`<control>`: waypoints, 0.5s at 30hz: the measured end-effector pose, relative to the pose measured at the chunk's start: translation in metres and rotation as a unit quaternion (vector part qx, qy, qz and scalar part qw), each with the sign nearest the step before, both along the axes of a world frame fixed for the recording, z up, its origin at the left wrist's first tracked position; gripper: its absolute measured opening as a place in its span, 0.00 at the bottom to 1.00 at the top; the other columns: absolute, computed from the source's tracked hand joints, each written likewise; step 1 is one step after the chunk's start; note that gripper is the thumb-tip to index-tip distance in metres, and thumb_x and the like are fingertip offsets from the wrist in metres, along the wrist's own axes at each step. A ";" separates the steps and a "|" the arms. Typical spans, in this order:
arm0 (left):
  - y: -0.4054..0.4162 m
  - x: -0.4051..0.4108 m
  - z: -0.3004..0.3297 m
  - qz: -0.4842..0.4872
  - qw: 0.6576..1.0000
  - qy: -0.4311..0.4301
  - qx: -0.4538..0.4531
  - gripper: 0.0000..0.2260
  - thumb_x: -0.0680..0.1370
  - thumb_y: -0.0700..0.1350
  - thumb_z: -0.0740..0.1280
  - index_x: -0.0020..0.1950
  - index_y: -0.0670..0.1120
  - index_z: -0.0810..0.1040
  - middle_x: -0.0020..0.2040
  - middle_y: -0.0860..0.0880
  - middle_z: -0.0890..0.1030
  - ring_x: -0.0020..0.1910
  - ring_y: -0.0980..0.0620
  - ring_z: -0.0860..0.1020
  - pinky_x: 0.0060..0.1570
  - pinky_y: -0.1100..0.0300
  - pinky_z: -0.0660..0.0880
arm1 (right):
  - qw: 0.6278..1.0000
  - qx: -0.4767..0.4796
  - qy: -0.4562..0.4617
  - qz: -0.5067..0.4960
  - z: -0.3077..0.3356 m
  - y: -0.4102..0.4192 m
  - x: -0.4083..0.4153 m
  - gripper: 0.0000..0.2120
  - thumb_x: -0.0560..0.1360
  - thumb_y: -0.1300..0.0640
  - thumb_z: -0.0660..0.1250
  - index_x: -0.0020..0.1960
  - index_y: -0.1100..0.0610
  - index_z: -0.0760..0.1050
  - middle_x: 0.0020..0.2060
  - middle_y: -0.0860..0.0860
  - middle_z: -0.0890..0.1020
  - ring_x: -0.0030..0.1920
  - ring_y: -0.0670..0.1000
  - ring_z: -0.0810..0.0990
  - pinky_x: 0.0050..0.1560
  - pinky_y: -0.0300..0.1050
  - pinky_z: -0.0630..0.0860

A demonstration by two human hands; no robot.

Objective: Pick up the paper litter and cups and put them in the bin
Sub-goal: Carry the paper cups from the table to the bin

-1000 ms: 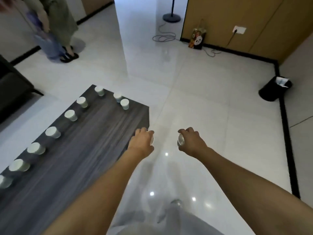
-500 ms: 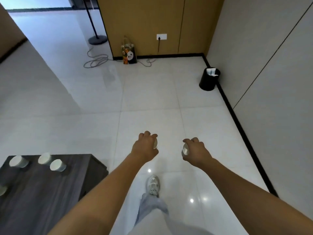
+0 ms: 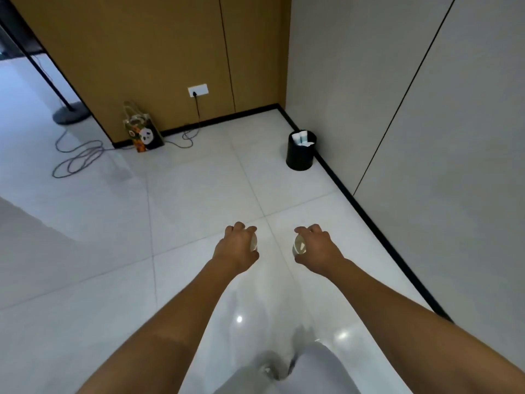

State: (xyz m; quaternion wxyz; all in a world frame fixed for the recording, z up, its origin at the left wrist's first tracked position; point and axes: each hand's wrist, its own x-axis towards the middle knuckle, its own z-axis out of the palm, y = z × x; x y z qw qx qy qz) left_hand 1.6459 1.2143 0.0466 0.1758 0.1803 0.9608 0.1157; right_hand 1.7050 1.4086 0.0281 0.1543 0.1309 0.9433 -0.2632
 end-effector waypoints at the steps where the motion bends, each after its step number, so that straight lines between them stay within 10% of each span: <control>1: 0.010 -0.018 -0.001 -0.008 1.000 -0.004 -0.001 0.27 0.76 0.47 0.66 0.74 0.49 0.63 0.69 0.47 0.66 0.68 0.46 0.64 0.58 0.52 0.72 | 1.000 -0.001 -0.001 -0.007 -0.002 0.010 -0.015 0.32 0.72 0.56 0.70 0.73 0.50 0.62 0.67 0.53 0.65 0.65 0.56 0.65 0.57 0.50 0.75; 15: 0.214 -0.309 -0.009 -0.015 1.000 0.002 0.015 0.26 0.76 0.48 0.66 0.73 0.49 0.64 0.68 0.47 0.66 0.68 0.46 0.64 0.58 0.52 0.72 | 1.000 0.007 -0.005 -0.028 -0.007 0.200 -0.305 0.32 0.73 0.56 0.69 0.74 0.50 0.62 0.66 0.53 0.65 0.65 0.56 0.65 0.58 0.49 0.74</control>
